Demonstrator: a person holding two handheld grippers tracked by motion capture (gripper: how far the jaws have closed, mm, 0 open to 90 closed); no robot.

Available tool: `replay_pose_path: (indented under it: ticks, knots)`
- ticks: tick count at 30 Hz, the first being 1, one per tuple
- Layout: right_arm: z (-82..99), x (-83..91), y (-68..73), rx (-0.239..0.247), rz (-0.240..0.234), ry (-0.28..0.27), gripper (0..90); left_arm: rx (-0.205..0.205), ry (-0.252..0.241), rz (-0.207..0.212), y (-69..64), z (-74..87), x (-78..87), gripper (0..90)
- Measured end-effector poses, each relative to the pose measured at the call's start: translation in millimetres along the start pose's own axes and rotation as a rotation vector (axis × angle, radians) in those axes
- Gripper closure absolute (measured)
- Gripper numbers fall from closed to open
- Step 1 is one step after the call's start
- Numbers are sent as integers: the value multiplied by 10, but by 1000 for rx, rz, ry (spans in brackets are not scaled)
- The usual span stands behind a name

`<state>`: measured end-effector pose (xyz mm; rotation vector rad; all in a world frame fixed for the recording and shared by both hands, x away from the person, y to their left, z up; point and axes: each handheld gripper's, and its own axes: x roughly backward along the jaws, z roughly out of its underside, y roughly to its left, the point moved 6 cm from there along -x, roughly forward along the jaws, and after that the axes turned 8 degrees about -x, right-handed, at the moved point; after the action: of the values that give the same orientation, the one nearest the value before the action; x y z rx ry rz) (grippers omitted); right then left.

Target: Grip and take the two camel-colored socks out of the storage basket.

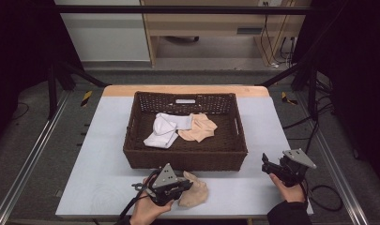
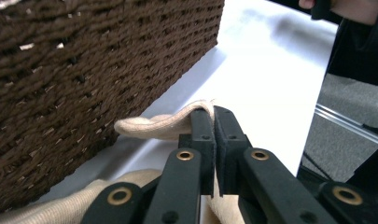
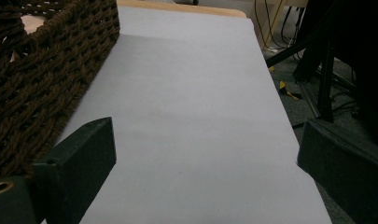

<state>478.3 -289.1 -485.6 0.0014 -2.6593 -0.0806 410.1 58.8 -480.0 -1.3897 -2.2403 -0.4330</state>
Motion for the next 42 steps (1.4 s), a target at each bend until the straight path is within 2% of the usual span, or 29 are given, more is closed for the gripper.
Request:
replay_pose_path:
  ticks: [4, 12, 13, 15, 16, 17, 19, 21, 22, 23, 24, 26, 28, 32, 34, 36, 42]
  knots:
    - [8, -5, 26, 10, -5, 5, 48, -9, 9, -4, 15, 23, -25, 794]
    - [11, -1, 21, 6, -4, 7, 47, 9, -10, -12, 83, 8, 51, 541]
    - [13, -1, 23, 5, -4, 8, 47, 4, -25, -32, 121, -6, 108, 510]
    - [12, -2, 23, 8, -4, 8, 47, 5, -35, -42, 143, -15, 141, 468]
    - [12, 0, 25, 6, -4, 8, 47, 10, -56, -66, 194, -27, 217, 450]
    - [11, 2, 22, 7, -4, 6, 47, 13, -60, -72, 218, -25, 255, 432]
    - [11, 3, 16, 6, -2, 5, 47, 14, -62, -77, 242, -18, 293, 414]
    - [12, 3, 11, 5, -1, 7, 46, 19, -67, -116, 332, 26, 403, 398]
    - [12, 4, 10, 5, -1, 6, 47, 19, -67, -116, 332, 26, 403, 394]
    - [10, 5, 10, 3, -1, 5, 47, 29, -72, -141, 395, 65, 477, 387]
    - [9, 6, 7, 4, 0, 4, 46, 29, -72, -141, 395, 65, 477, 383]
    - [10, 6, 6, 3, 0, 3, 46, 47, -79, -175, 483, 133, 590, 371]
    - [11, 6, 7, 1, -1, 4, 46, 53, -80, -181, 509, 158, 626, 366]
    - [12, 2, 1, 1, 0, 3, 43, 84, -80, -225, 633, 304, 791, 360]
    - [15, 4, 1, -2, 0, 4, 42, 90, -76, -231, 653, 342, 819, 359]
    - [16, 5, -2, -4, 0, 3, 41, 108, -61, -254, 712, 455, 895, 359]
    - [18, 4, -8, -6, -3, 2, 40, 134, -71, -299, 823, 584, 1066, 348]
